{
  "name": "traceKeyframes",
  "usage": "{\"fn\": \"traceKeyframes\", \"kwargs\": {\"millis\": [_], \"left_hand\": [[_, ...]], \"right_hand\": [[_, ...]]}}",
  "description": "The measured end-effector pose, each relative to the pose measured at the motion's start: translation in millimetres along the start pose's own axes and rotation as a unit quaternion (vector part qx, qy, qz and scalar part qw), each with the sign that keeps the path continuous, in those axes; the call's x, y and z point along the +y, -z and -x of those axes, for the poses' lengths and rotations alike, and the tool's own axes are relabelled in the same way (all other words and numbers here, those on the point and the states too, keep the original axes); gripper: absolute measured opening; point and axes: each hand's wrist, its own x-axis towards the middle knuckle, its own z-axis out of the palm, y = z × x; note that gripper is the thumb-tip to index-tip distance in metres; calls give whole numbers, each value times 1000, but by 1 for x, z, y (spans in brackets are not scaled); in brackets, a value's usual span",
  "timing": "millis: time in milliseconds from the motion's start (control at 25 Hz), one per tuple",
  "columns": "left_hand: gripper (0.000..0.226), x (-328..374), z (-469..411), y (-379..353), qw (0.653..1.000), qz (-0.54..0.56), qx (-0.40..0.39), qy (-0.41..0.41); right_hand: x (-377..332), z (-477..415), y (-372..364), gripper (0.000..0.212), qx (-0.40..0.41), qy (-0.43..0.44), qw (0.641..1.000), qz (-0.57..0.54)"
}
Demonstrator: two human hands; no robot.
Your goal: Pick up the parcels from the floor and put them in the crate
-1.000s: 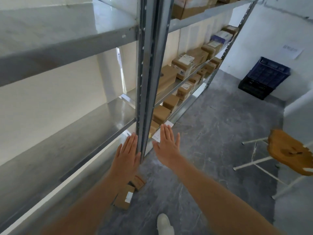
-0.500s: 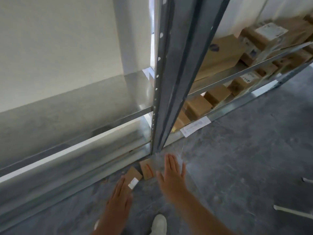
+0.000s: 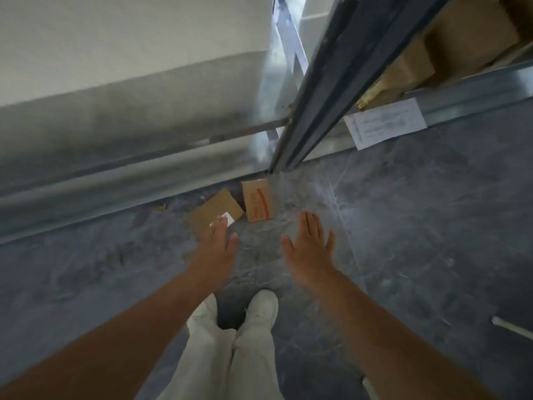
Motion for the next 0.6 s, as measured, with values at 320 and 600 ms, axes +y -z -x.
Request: {"fn": "traceKeyframes", "kwargs": {"millis": [320,600], "left_hand": [[17,-87,-152,-114,988,136,-24,72],[61,-98,-236,-152,946,299,-62,105]], "right_hand": [[13,-164,-126,63,-47,-17,984,-172],[-7,-261,-170,50,-31,-101,916,-387]]}}
